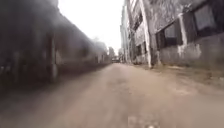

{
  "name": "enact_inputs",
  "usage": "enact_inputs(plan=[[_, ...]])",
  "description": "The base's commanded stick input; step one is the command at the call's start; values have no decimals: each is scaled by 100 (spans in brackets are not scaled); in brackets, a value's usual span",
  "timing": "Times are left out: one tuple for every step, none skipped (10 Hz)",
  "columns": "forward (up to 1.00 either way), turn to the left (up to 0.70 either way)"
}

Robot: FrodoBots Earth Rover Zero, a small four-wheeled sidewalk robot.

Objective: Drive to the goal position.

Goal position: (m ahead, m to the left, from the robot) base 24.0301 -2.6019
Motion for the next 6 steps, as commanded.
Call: enact_inputs(plan=[[100, 0], [100, 0], [100, 0], [100, 0], [100, 0], [100, -10]])
